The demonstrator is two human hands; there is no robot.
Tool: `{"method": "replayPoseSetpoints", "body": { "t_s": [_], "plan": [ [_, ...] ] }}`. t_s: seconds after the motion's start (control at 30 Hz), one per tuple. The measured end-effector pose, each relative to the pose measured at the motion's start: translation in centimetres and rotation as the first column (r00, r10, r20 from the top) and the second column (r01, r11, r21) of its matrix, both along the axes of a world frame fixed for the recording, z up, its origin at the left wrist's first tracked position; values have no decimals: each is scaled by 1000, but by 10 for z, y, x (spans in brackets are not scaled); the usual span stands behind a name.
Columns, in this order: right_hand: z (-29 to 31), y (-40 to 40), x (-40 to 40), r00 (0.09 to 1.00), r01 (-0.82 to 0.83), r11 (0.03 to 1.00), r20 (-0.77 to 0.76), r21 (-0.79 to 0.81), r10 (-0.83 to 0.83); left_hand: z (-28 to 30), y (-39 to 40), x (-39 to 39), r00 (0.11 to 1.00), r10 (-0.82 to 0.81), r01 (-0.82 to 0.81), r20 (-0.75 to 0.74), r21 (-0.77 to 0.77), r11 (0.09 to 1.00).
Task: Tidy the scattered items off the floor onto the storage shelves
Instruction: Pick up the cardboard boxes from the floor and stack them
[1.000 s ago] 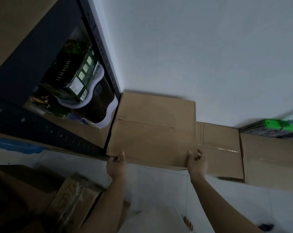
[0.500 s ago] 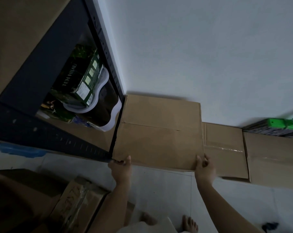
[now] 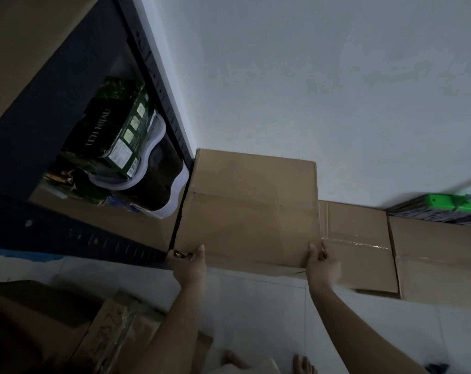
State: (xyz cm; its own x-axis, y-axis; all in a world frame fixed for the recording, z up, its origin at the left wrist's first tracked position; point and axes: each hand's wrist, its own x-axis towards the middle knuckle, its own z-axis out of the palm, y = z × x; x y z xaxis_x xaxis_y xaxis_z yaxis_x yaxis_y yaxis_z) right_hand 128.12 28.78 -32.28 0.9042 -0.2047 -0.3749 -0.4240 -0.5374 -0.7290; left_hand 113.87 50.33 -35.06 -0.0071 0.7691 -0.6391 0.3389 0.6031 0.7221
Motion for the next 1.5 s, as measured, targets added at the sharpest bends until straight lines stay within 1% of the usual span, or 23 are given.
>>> {"method": "replayPoseSetpoints", "body": {
  "t_s": [0.07, 0.13, 0.2, 0.3, 0.33, 0.4, 0.5, 0.53, 0.6, 0.67, 0.7, 0.77, 0.87, 0.93, 0.97, 1.07, 1.17, 1.27, 1.37, 1.43, 1.5],
  "plan": [
    [-1, -1, 6, 999, -45, 998, -4, -39, 45, -5, 1, 7, 994, 79, -75, 73, -55, 996],
    [1, -5, 7, 995, -94, 993, -28, -66, 93, -4, 1, 7, 990, 100, -91, 104, -89, 992],
    [7, -8, 8, 989, -138, 988, -57, -63, 134, -1, 2, 5, 988, 84, -65, 131, -138, 988],
    [19, -11, 18, 973, -191, 978, -147, -88, 177, 13, 7, 4, 981, 112, -63, 160, -282, 957],
    [22, -13, 22, 962, -227, 969, -179, -101, 207, 13, 10, 2, 985, 83, -35, 150, -300, 953],
    [27, -14, 30, 932, -309, 942, -240, -132, 272, 20, 10, 0, 989, 43, 1, 141, -299, 954],
    [32, -3, 32, 911, -349, 910, -309, -223, 274, 33, -1, -6, 987, -5, 48, 158, -271, 961],
    [35, 4, 27, 922, -330, 911, -292, -247, 255, 39, -6, -9, 986, -29, 70, 167, -246, 967],
    [41, 20, 9, 944, -318, 904, -186, -286, 273, 52, -17, -16, 981, -54, 92, 188, -199, 976],
    [46, 32, -15, 917, -390, 874, -39, -288, 397, 62, -29, -27, 975, -64, 99, 213, -156, 983],
    [48, 36, -26, 883, -443, 855, 34, -270, 468, 67, -34, -34, 973, -68, 99, 219, -134, 986],
    [57, 40, -50, 809, -553, 817, 131, -164, 574, 79, -48, -50, 976, -41, 61, 213, -92, 994],
    [76, 34, -90, 703, -698, 716, 187, -4, 686, 96, -76, -81, 986, 30, -22, 165, -53, 998],
    [88, 26, -113, 633, -772, 632, 182, 73, 753, 108, -100, -106, 989, 63, -60, 135, -30, 998],
    [93, 22, -124, 591, -806, 585, 164, 90, 790, 113, -112, -119, 987, 88, -85, 133, -24, 996],
    [113, 15, -157, 449, -893, 443, 98, 78, 888, 125, -147, -164, 967, 199, -198, 162, -18, 980],
    [125, 13, -195, 306, -951, 298, 132, 78, 943, 137, -175, -213, 925, 319, -323, 207, -17, 946],
    [127, 13, -240, 193, -974, 178, 103, 138, 976, 151, -195, -263, 893, 402, -418, 204, 45, 907],
    [133, 15, -287, 110, -982, 97, 78, 162, 991, 162, -209, -313, 839, 504, -522, 207, 38, 852],
    [140, 16, -317, 27, -984, 17, 50, 178, 998, 169, -216, -347, 806, 554, -570, 210, 22, 821],
    [148, 21, -350, -72, -982, -80, 53, 172, 996, 179, -222, -380, 748, 623, -638, 230, -11, 770]
  ]
}}
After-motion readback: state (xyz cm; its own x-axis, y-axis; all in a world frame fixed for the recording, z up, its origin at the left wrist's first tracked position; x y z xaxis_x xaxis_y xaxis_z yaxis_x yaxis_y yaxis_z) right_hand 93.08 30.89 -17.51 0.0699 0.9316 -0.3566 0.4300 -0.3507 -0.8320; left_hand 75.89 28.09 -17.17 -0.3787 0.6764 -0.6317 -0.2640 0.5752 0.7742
